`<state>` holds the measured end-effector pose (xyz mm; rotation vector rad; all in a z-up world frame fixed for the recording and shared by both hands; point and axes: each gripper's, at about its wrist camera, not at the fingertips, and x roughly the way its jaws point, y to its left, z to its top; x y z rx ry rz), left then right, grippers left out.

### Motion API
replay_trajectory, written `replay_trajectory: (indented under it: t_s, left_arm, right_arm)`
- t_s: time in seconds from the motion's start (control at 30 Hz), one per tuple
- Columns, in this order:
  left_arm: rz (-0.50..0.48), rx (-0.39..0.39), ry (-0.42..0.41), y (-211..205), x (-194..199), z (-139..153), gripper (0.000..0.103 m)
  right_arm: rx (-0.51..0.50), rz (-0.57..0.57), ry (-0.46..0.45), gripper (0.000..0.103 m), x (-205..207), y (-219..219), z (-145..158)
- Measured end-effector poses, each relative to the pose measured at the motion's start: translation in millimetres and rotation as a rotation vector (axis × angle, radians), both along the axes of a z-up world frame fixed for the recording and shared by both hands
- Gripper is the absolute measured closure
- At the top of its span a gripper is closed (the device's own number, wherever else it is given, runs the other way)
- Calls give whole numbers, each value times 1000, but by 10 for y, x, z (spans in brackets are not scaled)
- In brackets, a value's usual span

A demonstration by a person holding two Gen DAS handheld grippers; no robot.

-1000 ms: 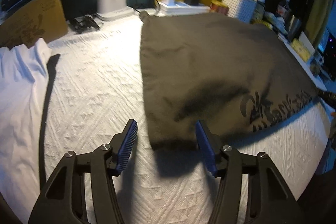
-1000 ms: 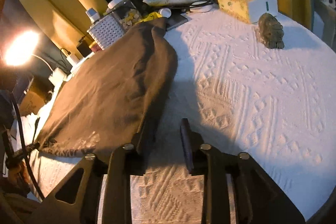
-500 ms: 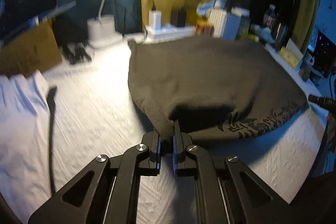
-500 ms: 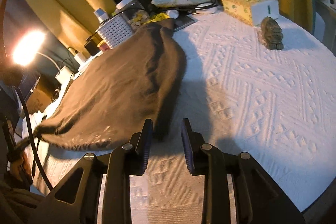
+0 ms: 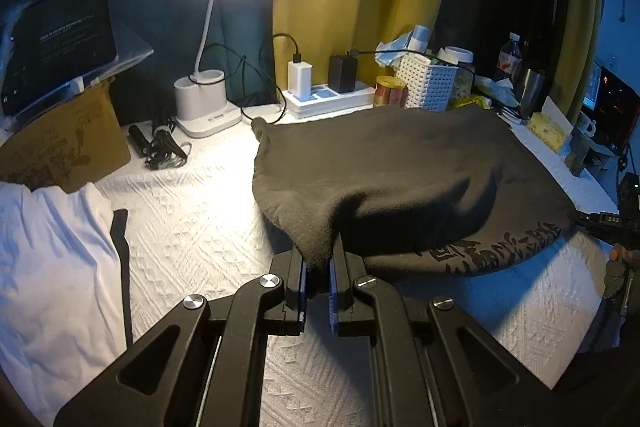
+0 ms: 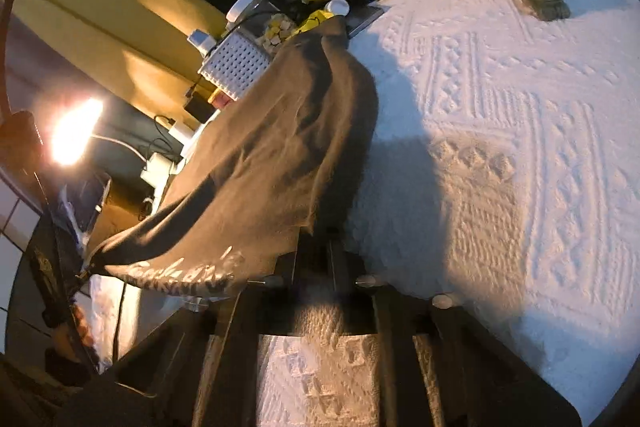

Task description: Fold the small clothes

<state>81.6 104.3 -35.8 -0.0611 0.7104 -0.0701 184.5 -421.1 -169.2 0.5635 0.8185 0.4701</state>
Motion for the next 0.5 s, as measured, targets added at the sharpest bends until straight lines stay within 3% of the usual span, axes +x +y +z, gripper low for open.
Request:
replay_trajectory:
  t_s: [0.13,0.2,0.27,0.3,0.33,0.5]
  left_arm:
    - [-5,-3,4,-25,-65,34,96]
    - [-3,3,22,-43,-74,-24,96]
    - [25,15,63,-26,-65,-151,97]
    - [39,10,82,3,-61,-212,97]
    - [48,-8,102,42,-58,-269,97]
    - [24,-2,138,-13,-75,-314,97]
  right_arm:
    - [-55,-27,-62,97,12,-108,290]
    - [-135,-35,-101,97,25,-137,468]
    - [-324,-74,-135,98,34,-126,565]
    - [-495,-124,-135,98,58,-116,559]
    - [-567,-144,-128,98,70,-143,530]
    - [-545,-154,-98,98,-42,-289,446]
